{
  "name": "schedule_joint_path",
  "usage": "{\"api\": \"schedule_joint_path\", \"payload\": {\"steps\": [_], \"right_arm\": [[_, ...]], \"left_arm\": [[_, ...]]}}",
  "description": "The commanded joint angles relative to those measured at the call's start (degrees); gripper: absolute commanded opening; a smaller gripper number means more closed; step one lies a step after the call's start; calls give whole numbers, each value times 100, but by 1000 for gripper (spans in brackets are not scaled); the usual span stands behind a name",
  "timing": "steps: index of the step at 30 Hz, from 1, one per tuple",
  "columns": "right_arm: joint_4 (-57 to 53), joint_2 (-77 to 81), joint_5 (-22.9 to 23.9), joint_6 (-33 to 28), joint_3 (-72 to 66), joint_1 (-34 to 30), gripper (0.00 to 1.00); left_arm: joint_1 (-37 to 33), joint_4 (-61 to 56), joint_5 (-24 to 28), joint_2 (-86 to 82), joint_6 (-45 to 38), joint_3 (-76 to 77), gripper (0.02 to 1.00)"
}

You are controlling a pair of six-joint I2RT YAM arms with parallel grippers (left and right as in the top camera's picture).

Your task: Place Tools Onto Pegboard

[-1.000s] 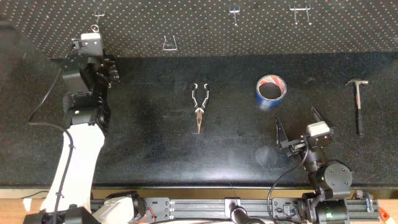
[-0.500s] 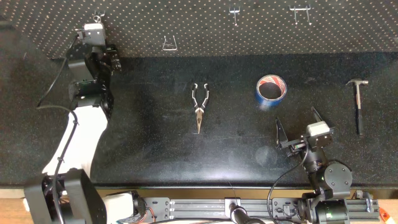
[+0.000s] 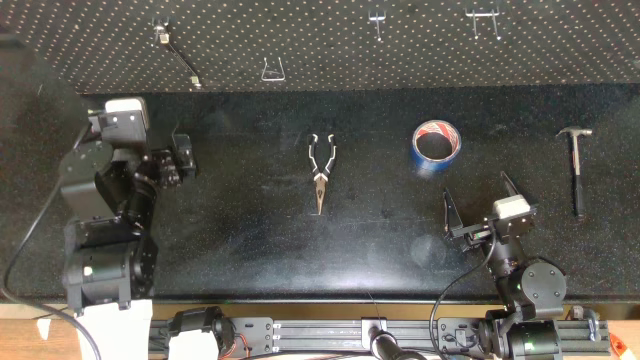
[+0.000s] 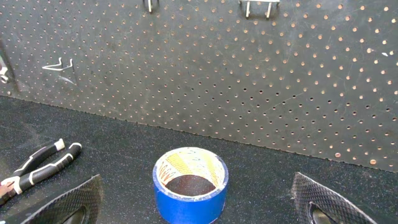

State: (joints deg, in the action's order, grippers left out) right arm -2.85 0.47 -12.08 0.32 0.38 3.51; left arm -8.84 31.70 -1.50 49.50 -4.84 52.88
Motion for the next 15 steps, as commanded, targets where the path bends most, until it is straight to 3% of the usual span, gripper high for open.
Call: {"api": "schedule_joint_path", "payload": {"steps": [1,2,4,7,9,10,12,15], "right_arm": [[-33,-35,11,-57,-15,44,985],[-33,-35,9,-57,-15,44,982],[-33,-35,9,-57,-15,44,985],[-33,-37,9,-57,-15,44,985],[-33,-35,11,-57,-15,44,985],[-33,-37,9,-57,-15,44,985],[-33,-35,11,-55,-15,44,985],[-33,-35,9,-57,-15,44,985]], "left_arm": [[-4,356,649,-116,820,7,996],[39,612,608,-107,1464,7,998],[463,1392,310,-26,1991,4,998],[2002,1956,-780,254,3224,4,998],[3062,1950,-1104,682,3965,7,998],[3668,1904,-1163,1167,4275,7,998],[4194,1759,-1106,1941,4540,13,998],[4378,1624,-737,3292,4531,490,998]]}}
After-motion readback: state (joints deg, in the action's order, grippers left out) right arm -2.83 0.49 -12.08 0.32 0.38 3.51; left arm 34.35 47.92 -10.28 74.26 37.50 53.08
